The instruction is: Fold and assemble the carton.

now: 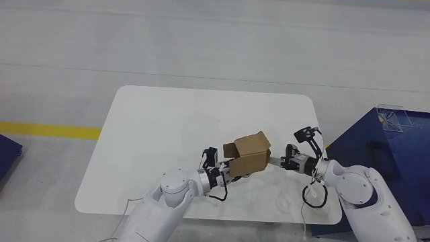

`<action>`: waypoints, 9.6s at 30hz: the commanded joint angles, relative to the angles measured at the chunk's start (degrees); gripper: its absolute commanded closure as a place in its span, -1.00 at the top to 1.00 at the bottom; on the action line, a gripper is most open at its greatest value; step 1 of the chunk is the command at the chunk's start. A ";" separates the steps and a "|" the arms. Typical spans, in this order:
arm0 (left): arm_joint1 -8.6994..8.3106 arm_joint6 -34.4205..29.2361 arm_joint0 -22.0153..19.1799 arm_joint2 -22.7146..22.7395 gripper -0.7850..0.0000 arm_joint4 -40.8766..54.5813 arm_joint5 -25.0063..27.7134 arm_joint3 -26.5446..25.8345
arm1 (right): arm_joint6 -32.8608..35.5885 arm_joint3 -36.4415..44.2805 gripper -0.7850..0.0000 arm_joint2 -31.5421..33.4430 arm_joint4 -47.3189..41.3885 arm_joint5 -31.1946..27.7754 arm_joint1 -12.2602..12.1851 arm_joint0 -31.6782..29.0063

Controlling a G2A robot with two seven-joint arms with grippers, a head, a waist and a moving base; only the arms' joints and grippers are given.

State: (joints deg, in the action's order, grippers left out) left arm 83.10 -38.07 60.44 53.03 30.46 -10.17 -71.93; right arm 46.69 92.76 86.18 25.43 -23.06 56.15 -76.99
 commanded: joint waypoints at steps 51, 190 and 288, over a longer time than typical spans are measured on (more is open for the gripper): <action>-0.02 0.70 0.40 -0.89 -1.00 -1.61 -0.22 -0.44 | -1.40 0.07 1.00 -2.48 2.92 5.39 -0.58 1.08; 3.61 63.54 21.25 -2.14 1.00 22.88 -13.64 -37.03 | -22.95 5.25 1.00 9.68 -13.78 12.88 -0.03 -5.43; 5.75 89.90 4.91 -17.58 1.00 9.79 -37.06 -21.13 | -0.18 -3.56 1.00 -16.41 14.13 18.41 3.79 10.64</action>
State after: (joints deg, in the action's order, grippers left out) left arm 88.94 50.46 64.26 35.42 42.83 -49.41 -91.74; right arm 46.37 88.58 68.02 37.88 -3.80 60.35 -65.48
